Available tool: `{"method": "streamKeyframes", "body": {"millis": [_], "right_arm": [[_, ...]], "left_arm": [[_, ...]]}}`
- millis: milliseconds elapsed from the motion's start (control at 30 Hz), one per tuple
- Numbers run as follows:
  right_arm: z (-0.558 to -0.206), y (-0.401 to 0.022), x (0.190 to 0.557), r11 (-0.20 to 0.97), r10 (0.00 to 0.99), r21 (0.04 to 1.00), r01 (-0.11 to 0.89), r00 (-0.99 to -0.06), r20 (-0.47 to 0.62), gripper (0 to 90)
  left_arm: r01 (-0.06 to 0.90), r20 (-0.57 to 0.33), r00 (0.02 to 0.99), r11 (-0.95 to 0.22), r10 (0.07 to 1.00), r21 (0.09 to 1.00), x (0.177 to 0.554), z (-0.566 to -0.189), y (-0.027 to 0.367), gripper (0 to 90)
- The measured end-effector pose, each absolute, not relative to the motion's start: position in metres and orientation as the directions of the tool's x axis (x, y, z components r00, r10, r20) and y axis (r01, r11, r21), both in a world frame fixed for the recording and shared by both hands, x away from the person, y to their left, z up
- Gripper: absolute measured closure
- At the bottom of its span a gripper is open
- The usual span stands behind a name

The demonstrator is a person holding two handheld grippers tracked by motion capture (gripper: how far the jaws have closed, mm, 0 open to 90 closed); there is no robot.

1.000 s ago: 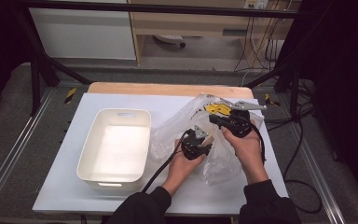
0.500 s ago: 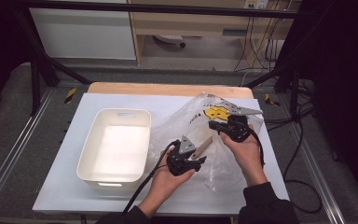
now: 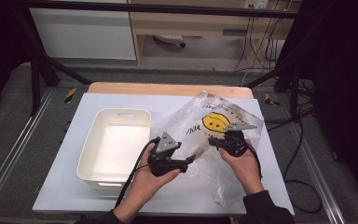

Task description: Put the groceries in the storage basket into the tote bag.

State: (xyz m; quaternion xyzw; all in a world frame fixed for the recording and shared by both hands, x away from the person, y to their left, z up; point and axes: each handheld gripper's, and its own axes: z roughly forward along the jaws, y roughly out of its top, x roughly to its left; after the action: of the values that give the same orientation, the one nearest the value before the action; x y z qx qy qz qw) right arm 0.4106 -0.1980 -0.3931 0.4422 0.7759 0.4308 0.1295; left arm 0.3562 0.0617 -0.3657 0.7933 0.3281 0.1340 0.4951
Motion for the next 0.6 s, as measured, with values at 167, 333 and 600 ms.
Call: {"method": "streamKeyframes", "body": {"millis": [167, 333, 600], "right_arm": [[-0.407, -0.197, 0.409, 0.240, 0.806, 0.756, 0.609, -0.560, 0.195, 90.0], [-0.419, -0.189, 0.409, 0.264, 0.803, 0.730, 0.630, -0.563, 0.196, 90.0], [-0.431, -0.182, 0.408, 0.319, 0.800, 0.695, 0.644, -0.577, 0.167, 90.0]], "left_arm": [[0.389, -0.099, 0.724, -0.285, 0.683, 0.876, 0.362, -0.357, 0.073, 22.0], [0.407, -0.102, 0.693, -0.270, 0.714, 0.872, 0.365, -0.350, 0.092, 17.9], [0.423, -0.091, 0.635, -0.247, 0.767, 0.872, 0.374, -0.338, 0.125, 16.7]]}}
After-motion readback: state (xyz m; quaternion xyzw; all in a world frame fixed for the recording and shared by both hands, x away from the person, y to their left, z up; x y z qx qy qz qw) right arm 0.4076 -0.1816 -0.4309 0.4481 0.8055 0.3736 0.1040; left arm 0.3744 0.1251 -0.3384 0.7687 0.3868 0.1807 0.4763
